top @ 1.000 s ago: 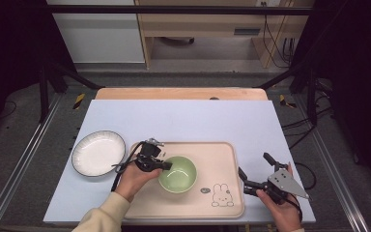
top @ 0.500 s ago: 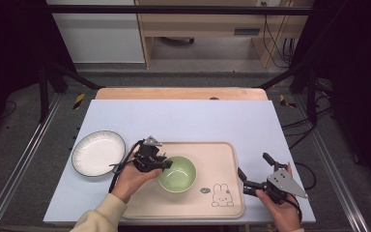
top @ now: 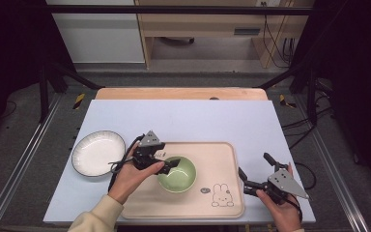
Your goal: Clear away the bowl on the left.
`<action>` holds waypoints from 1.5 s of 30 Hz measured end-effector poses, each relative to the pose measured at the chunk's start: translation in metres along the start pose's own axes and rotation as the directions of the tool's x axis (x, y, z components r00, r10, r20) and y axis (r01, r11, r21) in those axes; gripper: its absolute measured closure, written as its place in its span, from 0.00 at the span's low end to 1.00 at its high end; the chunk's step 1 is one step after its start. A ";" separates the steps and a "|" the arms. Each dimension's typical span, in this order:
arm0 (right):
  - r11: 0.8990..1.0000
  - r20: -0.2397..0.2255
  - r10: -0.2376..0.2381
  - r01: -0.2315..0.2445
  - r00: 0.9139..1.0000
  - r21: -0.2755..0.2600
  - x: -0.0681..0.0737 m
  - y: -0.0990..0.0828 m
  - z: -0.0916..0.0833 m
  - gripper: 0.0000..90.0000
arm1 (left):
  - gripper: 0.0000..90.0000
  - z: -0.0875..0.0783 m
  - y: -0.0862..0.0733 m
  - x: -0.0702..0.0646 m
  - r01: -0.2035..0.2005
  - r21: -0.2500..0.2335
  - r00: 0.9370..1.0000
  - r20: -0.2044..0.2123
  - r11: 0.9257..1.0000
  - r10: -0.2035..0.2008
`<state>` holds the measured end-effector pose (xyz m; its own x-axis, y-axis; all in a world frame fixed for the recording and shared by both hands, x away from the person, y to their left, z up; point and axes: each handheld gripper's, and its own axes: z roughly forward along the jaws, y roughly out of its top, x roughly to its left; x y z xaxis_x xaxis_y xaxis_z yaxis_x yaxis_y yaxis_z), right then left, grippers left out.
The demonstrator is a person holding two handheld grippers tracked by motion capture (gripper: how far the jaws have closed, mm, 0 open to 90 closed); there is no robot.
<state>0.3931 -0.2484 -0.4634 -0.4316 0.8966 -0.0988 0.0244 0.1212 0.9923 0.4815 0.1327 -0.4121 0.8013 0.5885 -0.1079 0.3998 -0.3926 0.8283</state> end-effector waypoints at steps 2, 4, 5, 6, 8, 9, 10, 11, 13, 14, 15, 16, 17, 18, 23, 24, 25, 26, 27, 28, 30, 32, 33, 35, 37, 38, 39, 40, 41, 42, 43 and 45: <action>1.000 0.001 0.001 -0.001 1.000 -0.001 -0.001 0.000 0.000 0.02 | 0.15 0.000 0.002 -0.003 -0.022 -0.025 1.000 0.005 0.999 0.022; 1.000 0.003 0.004 -0.004 1.000 -0.001 -0.001 0.000 -0.001 0.02 | 0.13 0.000 0.003 -0.006 -0.028 -0.043 0.999 0.018 0.999 0.029; 1.000 0.003 0.003 -0.003 1.000 0.000 -0.001 0.000 -0.001 0.02 | 0.12 0.000 0.004 -0.008 -0.036 -0.052 0.999 0.022 0.998 0.037; 1.000 0.002 0.003 -0.003 1.000 -0.005 -0.001 0.000 0.000 0.02 | 0.11 -0.001 0.004 -0.009 -0.043 -0.057 0.999 0.025 0.997 0.044; 1.000 0.004 0.000 0.000 1.000 -0.006 -0.001 0.000 -0.001 0.02 | 0.08 -0.003 0.006 -0.011 -0.038 -0.074 0.999 0.033 0.997 0.040; 1.000 0.005 0.002 -0.002 1.000 -0.011 0.000 0.001 -0.002 0.02 | 0.07 -0.004 0.006 -0.011 -0.040 -0.083 0.999 0.033 0.996 0.042; 1.000 0.005 0.002 -0.002 1.000 -0.011 0.000 0.001 -0.002 0.02 | 0.07 -0.005 0.007 -0.012 -0.046 -0.092 0.998 0.033 0.995 0.050; 1.000 0.006 0.001 -0.001 1.000 -0.012 0.000 0.001 -0.002 0.02 | 0.07 -0.007 0.007 -0.013 -0.060 -0.101 0.997 0.032 0.993 0.063; 1.000 0.007 -0.001 0.001 1.000 -0.010 0.000 0.001 -0.003 0.02 | 0.06 -0.012 0.007 -0.014 -0.068 -0.125 0.997 0.037 0.990 0.073; 1.000 0.007 0.000 0.000 1.000 -0.009 0.000 0.001 -0.003 0.02 | 0.05 -0.014 0.007 -0.014 -0.075 -0.132 0.996 0.035 0.988 0.080; 1.000 0.008 0.001 -0.001 1.000 -0.010 0.000 0.001 -0.003 0.02 | 0.05 -0.017 0.007 -0.014 -0.075 -0.146 0.996 0.032 0.986 0.080; 1.000 0.012 0.003 -0.003 1.000 -0.010 0.000 0.001 -0.003 0.02 | 0.05 -0.019 0.007 -0.014 -0.073 -0.155 0.996 0.031 0.985 0.079; 1.000 0.012 0.003 -0.003 1.000 -0.010 0.000 0.001 -0.003 0.02 | 0.05 -0.021 0.007 -0.014 -0.072 -0.162 0.997 0.028 0.984 0.077; 1.000 0.013 0.003 -0.003 1.000 -0.011 0.000 0.001 -0.003 0.02 | 0.05 -0.024 0.007 -0.013 -0.071 -0.171 0.997 0.022 0.983 0.076; 1.000 0.017 0.001 -0.001 1.000 -0.013 0.000 0.001 -0.003 0.02 | 0.05 -0.039 0.007 -0.010 -0.066 -0.205 0.998 -0.010 0.977 0.066; 1.000 0.016 -0.001 0.001 1.000 -0.014 0.000 0.001 -0.003 0.02 | 0.05 -0.041 0.006 -0.010 -0.070 -0.219 0.998 -0.023 0.973 0.067; 1.000 0.017 0.000 0.000 1.000 -0.014 0.000 0.001 -0.004 0.02 | 0.05 -0.046 0.005 -0.010 -0.085 -0.232 0.996 -0.052 0.969 0.075; 1.000 0.019 -0.002 0.002 1.000 -0.014 0.000 0.001 -0.004 0.02 | 0.05 -0.049 0.004 -0.010 -0.089 -0.238 0.995 -0.062 0.967 0.076; 1.000 0.020 -0.003 0.003 1.000 -0.014 0.000 0.001 -0.004 0.02 | 0.05 -0.053 0.001 -0.010 -0.090 -0.249 0.995 -0.067 0.964 0.076; 1.000 0.023 -0.003 0.004 1.000 -0.017 -0.001 0.002 -0.004 0.02 | 0.05 -0.055 -0.001 -0.010 -0.090 -0.251 0.995 -0.070 0.964 0.075; 1.000 0.019 -0.010 0.010 1.000 -0.016 -0.001 0.002 -0.004 0.02 | 0.05 -0.060 -0.006 -0.008 -0.092 -0.250 0.994 -0.075 0.964 0.075; 1.000 0.017 -0.010 0.010 1.000 -0.015 -0.001 0.002 -0.004 0.02 | 0.04 -0.063 -0.008 -0.006 -0.090 -0.250 0.994 -0.077 0.964 0.073; 1.000 0.017 -0.008 0.008 1.000 -0.017 -0.001 0.002 -0.004 0.02 | 0.04 -0.066 -0.009 -0.004 -0.094 -0.254 0.994 -0.082 0.963 0.076; 1.000 0.021 0.002 -0.001 1.000 -0.019 -0.002 0.002 -0.004 0.02 | 0.04 -0.069 -0.011 -0.001 -0.096 -0.257 0.993 -0.089 0.962 0.076; 1.000 0.022 0.006 -0.005 1.000 -0.020 -0.002 0.002 -0.004 0.01 | 0.04 -0.075 -0.013 0.003 -0.098 -0.270 0.993 -0.096 0.958 0.074; 1.000 0.023 0.007 -0.007 1.000 -0.019 -0.002 0.002 -0.004 0.01 | 0.04 -0.077 -0.015 0.004 -0.094 -0.274 0.992 -0.101 0.957 0.069; 1.000 0.028 0.012 -0.011 1.000 -0.014 -0.002 0.001 -0.004 0.01 | 0.03 -0.079 -0.016 0.006 -0.095 -0.280 0.991 -0.114 0.955 0.065; 1.000 0.028 0.012 -0.011 1.000 -0.014 -0.002 0.001 -0.004 0.01 | 0.03 -0.081 -0.018 0.007 -0.095 -0.283 0.990 -0.125 0.954 0.062; 1.000 0.029 0.014 -0.013 0.999 -0.014 -0.002 0.002 -0.004 0.01 | 0.04 -0.083 -0.020 0.008 -0.088 -0.293 0.990 -0.134 0.952 0.050; 1.000 0.029 0.014 -0.014 0.999 -0.017 -0.002 0.002 -0.004 0.01 | 0.04 -0.086 -0.022 0.009 -0.079 -0.304 0.990 -0.134 0.950 0.039; 1.000 0.029 0.014 -0.013 0.999 -0.015 -0.002 0.002 -0.005 0.01 | 0.04 -0.089 -0.024 0.011 -0.071 -0.312 0.990 -0.138 0.948 0.029; 1.000 0.027 0.012 -0.012 1.000 -0.015 -0.002 0.002 -0.005 0.01 | 0.04 -0.096 -0.030 0.015 -0.062 -0.326 0.988 -0.154 0.943 0.012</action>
<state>0.3899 -0.2522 -0.4612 -0.4065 0.9093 -0.0889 0.0158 0.1043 0.9944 0.4389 0.2207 -0.3857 0.7282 0.6853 -0.0121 0.1819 -0.1762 0.9674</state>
